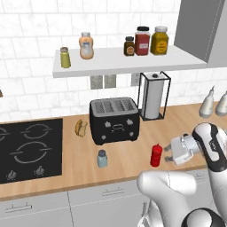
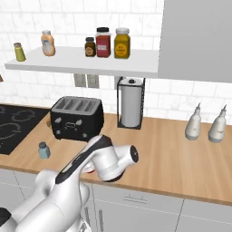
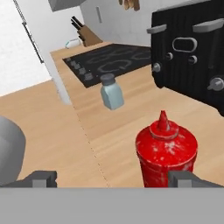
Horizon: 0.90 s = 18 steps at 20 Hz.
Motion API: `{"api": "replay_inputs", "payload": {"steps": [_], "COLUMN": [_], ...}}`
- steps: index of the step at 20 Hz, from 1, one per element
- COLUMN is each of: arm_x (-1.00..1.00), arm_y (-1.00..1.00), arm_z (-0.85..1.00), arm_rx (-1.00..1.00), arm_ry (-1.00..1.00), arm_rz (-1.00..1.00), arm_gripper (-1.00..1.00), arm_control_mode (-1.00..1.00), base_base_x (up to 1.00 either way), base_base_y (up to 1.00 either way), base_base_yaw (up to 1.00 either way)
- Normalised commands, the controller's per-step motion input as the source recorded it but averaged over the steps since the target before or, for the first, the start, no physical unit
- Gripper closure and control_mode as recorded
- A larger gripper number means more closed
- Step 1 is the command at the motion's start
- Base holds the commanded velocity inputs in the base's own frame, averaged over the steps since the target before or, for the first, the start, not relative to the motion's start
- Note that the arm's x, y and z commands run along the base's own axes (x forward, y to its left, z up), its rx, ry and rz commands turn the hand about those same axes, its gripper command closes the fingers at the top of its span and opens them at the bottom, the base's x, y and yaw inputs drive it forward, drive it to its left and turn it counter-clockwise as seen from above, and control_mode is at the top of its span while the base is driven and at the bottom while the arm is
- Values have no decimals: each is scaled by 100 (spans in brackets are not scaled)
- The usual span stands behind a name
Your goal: Put the shaker and condiment bottle from the counter next to their counterparts in the cabinet.
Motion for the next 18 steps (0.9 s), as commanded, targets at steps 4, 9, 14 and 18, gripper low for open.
{"api": "replay_inputs", "payload": {"steps": [4, 9, 14, 18], "arm_x": [18, 7, 5, 3], "arm_y": [0, 0, 0, 0], "arm_z": [-9, -9, -6, -4], "arm_rx": [6, 5, 2, 2], "arm_ry": [0, 0, 0, 0], "arm_rz": [0, 0, 0, 0], "arm_gripper": [-100, -100, -100, -100], "arm_control_mode": [-100, -100, -100, -100], "base_base_x": [0, 0, 0, 0], "base_base_y": [0, 0, 0, 0], "base_base_yaw": [0, 0, 0, 0]}}
